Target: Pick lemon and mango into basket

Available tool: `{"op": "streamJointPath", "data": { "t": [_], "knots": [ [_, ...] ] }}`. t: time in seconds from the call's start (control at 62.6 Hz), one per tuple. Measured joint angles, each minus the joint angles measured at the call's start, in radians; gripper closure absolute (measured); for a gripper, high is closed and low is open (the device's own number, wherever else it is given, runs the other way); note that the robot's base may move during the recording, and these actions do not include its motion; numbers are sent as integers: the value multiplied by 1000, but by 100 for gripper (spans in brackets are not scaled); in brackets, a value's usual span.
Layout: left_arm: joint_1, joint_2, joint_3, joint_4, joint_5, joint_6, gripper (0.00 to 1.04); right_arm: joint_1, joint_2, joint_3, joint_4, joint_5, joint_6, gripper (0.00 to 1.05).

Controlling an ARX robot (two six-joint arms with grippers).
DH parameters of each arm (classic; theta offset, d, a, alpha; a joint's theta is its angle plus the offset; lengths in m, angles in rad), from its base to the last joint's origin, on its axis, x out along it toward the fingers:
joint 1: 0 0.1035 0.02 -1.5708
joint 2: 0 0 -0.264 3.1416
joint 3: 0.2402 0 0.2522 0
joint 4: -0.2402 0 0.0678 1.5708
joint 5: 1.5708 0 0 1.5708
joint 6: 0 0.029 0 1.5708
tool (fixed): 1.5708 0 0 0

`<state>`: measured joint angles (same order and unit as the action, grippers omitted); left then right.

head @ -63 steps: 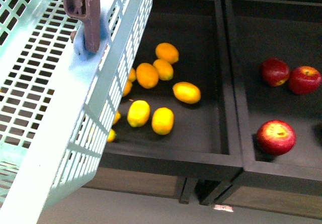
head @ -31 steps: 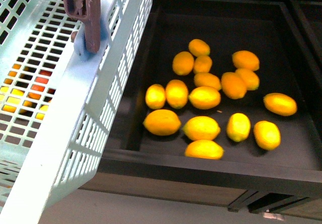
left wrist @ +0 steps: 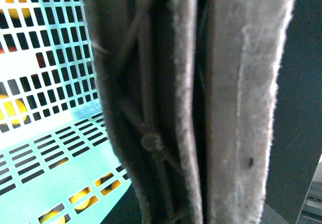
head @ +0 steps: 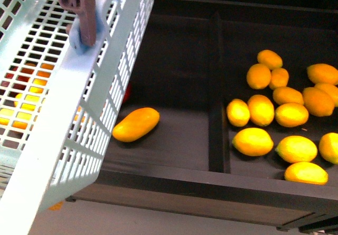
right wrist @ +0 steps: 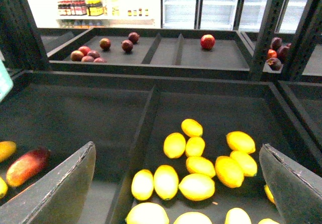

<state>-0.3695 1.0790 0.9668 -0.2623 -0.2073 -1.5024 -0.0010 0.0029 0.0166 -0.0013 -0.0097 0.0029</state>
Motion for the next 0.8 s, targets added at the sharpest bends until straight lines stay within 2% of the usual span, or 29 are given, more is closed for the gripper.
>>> {"op": "streamJointPath", "data": {
  "t": [0.096, 0.16, 0.224, 0.319, 0.383, 0.495, 0.639, 0.799],
  "knots": [
    [-2, 3, 3, -9, -18, 29, 88, 0, 0, 0, 0, 5, 0, 9],
    [-25, 40, 61, -131, -52, 112, 89, 0, 0, 0, 0, 6, 0, 9],
    [-43, 103, 105, -163, -51, 290, 89, 0, 0, 0, 0, 6, 0, 9],
    [-53, 261, 173, -119, -31, 596, 89, 0, 0, 0, 0, 7, 0, 9],
    [-63, 377, 236, -76, 6, 692, 89, 0, 0, 0, 0, 8, 0, 9],
    [-97, 504, 331, -53, 93, 740, 89, 0, 0, 0, 0, 8, 0, 9],
    [-193, 661, 483, -92, 181, 783, 89, 0, 0, 0, 0, 8, 0, 9],
    [-247, 702, 525, -87, 237, 747, 89, 0, 0, 0, 0, 9, 0, 9]
  ]
}}
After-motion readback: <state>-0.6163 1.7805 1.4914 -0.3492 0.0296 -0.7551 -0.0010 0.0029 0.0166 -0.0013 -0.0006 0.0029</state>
